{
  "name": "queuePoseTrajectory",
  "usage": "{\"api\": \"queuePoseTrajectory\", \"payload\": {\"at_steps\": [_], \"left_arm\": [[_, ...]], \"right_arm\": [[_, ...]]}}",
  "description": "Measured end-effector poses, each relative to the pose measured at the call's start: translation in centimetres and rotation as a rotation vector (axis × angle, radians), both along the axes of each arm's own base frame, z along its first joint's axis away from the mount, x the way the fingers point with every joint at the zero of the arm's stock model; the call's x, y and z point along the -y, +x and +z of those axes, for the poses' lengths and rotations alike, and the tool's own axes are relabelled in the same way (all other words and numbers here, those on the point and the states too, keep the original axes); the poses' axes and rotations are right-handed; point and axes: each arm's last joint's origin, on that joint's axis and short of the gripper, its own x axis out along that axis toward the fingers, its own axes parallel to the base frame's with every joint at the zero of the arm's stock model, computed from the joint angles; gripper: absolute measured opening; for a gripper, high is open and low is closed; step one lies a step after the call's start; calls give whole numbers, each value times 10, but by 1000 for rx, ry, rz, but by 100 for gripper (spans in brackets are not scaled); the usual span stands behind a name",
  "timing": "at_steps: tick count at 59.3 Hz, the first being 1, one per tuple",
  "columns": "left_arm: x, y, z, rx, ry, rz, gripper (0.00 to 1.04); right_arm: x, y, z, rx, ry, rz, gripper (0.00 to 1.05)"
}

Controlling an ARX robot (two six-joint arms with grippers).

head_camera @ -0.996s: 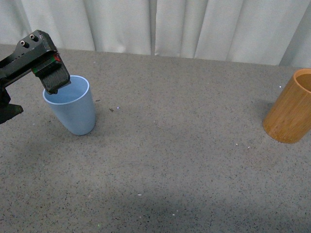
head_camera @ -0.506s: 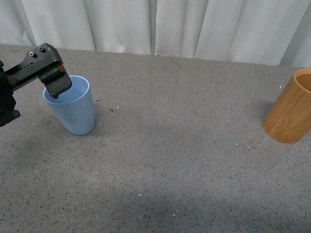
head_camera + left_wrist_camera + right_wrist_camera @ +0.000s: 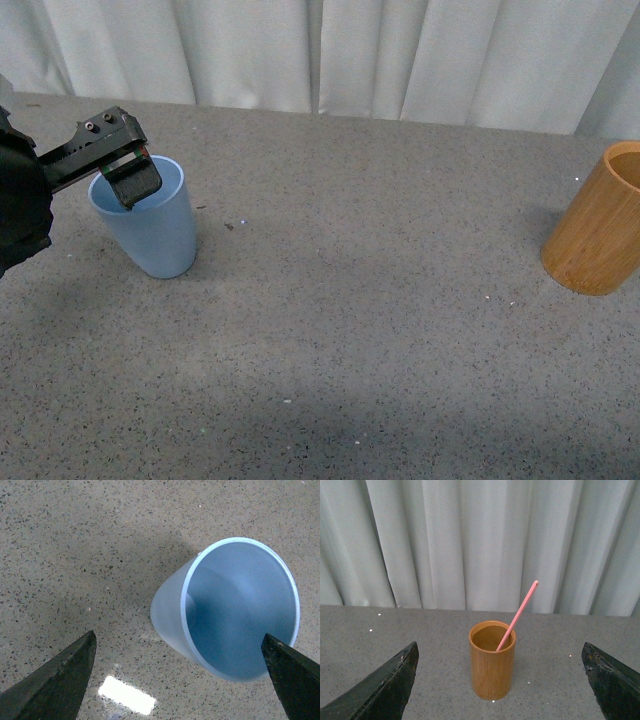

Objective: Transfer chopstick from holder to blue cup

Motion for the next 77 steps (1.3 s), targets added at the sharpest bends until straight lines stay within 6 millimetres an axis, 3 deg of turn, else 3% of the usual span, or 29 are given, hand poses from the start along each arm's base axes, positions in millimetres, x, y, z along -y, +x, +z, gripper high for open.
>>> {"api": "queuePoseTrajectory", "payload": {"at_steps": [40,56,69,77], "left_arm": [[-9,12,-14,-36,33,60,97],[-6,13,-15,-30,22,46,55],[3,13,-13,-23,-11,-9,5],[9,13,-9,-10,-22,-31,4]], "right_arm": [[0,0,0,0,0,0,95],[0,0,0,0,0,0,95],[0,0,0,0,0,0,95],[0,0,0,0,0,0,95]]}}
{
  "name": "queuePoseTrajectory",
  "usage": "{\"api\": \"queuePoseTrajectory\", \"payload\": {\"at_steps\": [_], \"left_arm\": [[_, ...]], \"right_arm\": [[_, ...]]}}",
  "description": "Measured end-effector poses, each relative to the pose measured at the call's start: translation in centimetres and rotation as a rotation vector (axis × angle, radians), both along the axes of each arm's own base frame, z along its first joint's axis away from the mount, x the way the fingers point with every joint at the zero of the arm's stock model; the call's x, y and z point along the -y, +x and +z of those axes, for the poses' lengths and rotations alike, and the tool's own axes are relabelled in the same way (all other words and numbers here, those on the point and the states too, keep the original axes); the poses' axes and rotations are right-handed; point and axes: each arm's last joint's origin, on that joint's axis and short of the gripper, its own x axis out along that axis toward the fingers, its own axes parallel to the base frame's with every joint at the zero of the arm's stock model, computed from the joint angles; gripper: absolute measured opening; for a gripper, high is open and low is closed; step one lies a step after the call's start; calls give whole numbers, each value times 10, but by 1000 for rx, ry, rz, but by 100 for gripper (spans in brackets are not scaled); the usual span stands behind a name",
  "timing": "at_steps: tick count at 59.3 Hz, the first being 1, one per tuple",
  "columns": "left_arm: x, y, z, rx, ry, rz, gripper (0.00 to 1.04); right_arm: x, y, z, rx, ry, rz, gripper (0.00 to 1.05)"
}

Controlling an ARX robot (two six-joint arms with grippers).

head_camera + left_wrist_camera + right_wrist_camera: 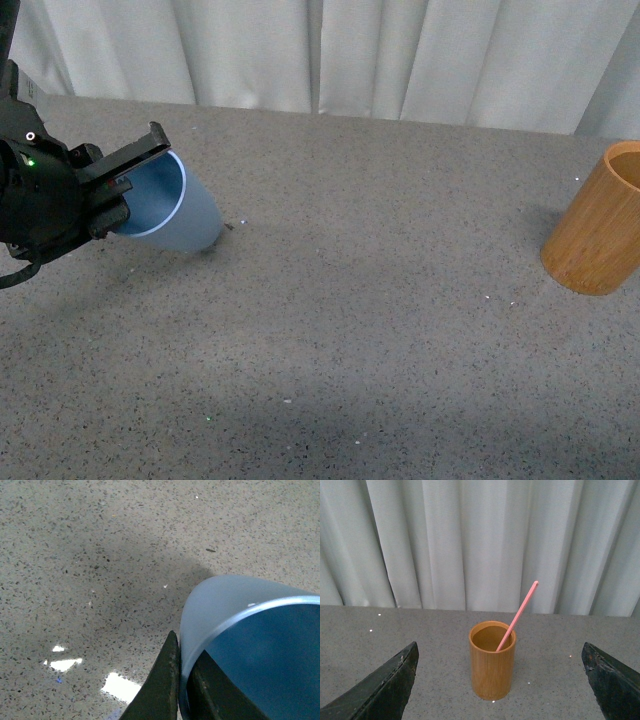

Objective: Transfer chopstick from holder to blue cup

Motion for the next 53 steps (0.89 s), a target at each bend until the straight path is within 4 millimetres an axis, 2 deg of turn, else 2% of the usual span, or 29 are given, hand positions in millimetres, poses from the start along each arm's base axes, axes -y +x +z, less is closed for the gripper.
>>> {"api": "queuePoseTrajectory", "payload": {"at_steps": [11,21,37,53], "left_arm": [[21,-6,10,27,-3,-72,4],[69,-20,19,45,0,-218,4],[129,-40,23,58,14,-381,4],[140,-45,8,22,40,-401,4]], "right_arm": [[0,0,0,0,0,0,95],[0,0,0,0,0,0,95],[0,0,0,0,0,0,95],[0,0,0,0,0,0,95]]}}
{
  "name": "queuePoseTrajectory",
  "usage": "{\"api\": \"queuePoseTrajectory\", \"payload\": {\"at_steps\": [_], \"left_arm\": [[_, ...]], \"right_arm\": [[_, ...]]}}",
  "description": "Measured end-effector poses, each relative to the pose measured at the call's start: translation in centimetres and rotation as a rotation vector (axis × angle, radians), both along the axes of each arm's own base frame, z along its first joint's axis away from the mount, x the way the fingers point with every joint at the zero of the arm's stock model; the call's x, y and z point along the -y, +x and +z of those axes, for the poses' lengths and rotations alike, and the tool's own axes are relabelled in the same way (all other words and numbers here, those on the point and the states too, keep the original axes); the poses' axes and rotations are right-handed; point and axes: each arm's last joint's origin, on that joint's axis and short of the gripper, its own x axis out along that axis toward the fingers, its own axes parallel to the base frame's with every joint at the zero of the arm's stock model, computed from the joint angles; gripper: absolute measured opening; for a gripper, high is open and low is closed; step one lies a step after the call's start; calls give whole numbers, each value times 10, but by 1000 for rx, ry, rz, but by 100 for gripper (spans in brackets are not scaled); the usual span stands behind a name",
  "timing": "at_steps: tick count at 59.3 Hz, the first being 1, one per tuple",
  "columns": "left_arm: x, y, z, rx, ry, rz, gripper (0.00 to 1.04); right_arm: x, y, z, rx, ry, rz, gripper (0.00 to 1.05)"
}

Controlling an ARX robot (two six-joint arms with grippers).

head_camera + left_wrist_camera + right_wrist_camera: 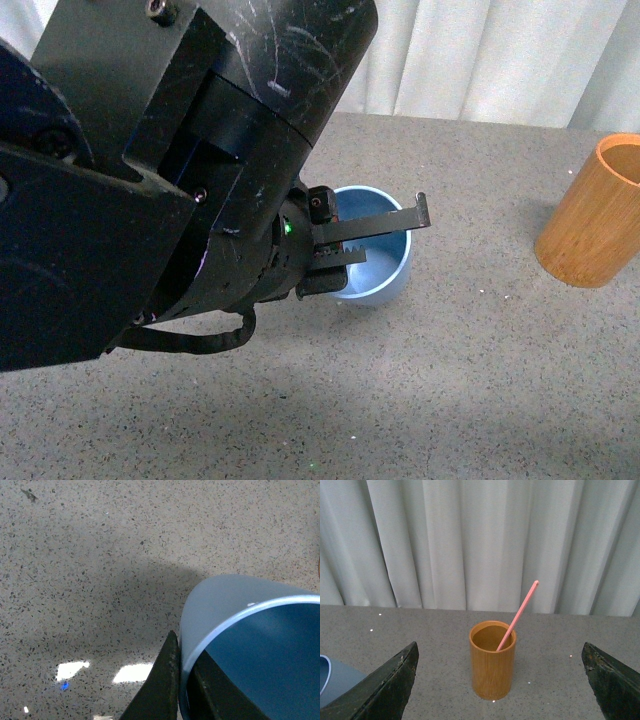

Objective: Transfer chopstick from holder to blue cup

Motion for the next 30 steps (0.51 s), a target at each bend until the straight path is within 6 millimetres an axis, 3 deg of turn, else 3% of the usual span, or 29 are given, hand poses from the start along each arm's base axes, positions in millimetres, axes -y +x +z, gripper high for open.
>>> {"api": "queuePoseTrajectory", "payload": {"at_steps": [30], "left_arm": [[2,-2,-13,-22,19,-4,4]], "right_arm": [[0,0,0,0,0,0,95]]}}
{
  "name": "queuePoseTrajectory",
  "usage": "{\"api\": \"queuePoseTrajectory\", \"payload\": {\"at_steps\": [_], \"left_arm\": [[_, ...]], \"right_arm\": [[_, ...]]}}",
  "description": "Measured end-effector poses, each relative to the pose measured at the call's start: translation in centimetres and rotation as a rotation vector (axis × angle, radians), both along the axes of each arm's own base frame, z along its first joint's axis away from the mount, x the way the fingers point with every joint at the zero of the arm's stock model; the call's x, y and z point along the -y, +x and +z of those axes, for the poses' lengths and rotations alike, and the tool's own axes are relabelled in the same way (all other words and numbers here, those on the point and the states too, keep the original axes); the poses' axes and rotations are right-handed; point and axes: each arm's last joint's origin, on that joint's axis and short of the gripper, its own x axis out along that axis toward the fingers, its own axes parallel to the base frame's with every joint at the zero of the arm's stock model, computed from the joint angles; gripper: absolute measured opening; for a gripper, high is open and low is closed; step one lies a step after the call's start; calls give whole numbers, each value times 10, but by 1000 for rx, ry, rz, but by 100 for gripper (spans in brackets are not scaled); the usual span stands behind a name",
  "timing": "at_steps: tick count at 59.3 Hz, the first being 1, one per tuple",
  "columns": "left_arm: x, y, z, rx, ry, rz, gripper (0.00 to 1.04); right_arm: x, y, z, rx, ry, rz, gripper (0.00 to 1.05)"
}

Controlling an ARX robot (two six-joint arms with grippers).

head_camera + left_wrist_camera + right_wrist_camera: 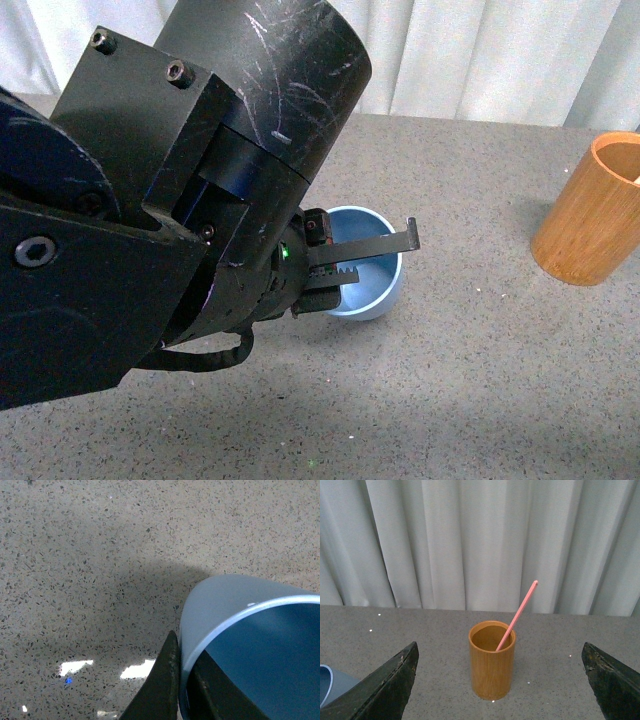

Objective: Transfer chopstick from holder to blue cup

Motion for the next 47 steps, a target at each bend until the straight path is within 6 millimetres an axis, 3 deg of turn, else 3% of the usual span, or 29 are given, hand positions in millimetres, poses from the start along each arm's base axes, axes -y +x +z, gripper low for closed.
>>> {"api": "queuePoseTrajectory", "payload": {"at_steps": [34,43,47], "left_arm": [[2,-3,-3,-14,20,-3,4],[2,-3,-3,-15,16,-2,25],[2,-3,-3,-16,14,-3,40]], "right_arm": [[0,0,0,0,0,0,95],[0,0,0,0,0,0,95],[0,0,0,0,0,0,95]]}}
